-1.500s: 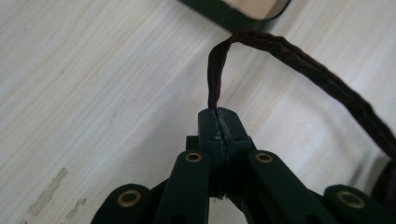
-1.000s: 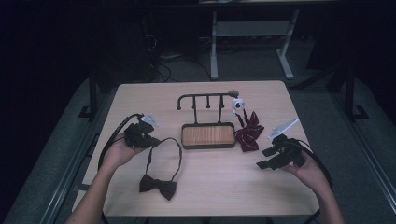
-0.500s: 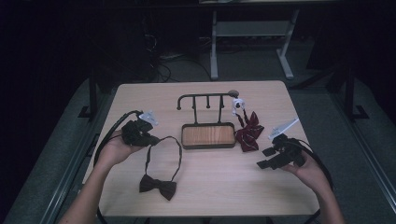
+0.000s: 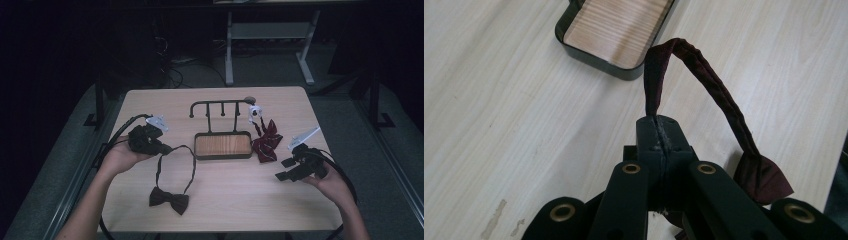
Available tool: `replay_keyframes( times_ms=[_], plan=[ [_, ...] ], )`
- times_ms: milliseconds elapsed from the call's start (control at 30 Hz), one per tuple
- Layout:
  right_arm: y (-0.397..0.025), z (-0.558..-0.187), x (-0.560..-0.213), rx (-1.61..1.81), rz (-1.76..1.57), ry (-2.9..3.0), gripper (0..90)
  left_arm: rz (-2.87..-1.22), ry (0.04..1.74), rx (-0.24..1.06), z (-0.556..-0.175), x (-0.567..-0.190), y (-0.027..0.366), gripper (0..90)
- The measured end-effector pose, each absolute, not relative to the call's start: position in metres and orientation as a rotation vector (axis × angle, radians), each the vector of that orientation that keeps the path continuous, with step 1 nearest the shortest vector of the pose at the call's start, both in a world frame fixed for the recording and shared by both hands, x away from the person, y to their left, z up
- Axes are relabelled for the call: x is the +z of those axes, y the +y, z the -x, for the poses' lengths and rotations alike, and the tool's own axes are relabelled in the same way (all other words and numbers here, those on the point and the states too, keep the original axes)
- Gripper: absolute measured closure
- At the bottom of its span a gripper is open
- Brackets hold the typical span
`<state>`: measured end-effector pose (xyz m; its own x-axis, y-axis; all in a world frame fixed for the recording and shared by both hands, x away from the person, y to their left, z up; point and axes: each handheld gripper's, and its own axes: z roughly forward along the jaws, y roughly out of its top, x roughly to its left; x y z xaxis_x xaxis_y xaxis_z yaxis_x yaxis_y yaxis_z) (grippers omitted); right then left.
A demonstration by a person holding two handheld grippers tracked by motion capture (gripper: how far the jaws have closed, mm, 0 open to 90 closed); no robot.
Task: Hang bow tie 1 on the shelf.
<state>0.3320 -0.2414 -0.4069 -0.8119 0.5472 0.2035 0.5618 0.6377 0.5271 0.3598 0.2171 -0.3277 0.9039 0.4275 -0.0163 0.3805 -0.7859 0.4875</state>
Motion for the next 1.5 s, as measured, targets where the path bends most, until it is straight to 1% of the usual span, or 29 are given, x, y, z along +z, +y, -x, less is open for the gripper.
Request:
replay_keyframes(
  times_ms=[267, 867, 1500],
  plan=[
    [-0.243, -0.331, -0.405, -0.924, 0.961, -2.827, 36.4, -2.587, 0.555, 0.147, -0.359, -0.314, 0.214, 89.9],
    [-0.243, -0.331, -0.403, -0.929, 0.953, -2.836, 36.3, -2.563, 0.523, 0.162, -0.355, -0.290, 0.212, 90.0],
    [-0.244, -0.331, -0.402, -0.929, 0.952, -2.835, 36.4, -2.579, 0.495, 0.180, -0.356, -0.274, 0.204, 90.0]
  ],
)
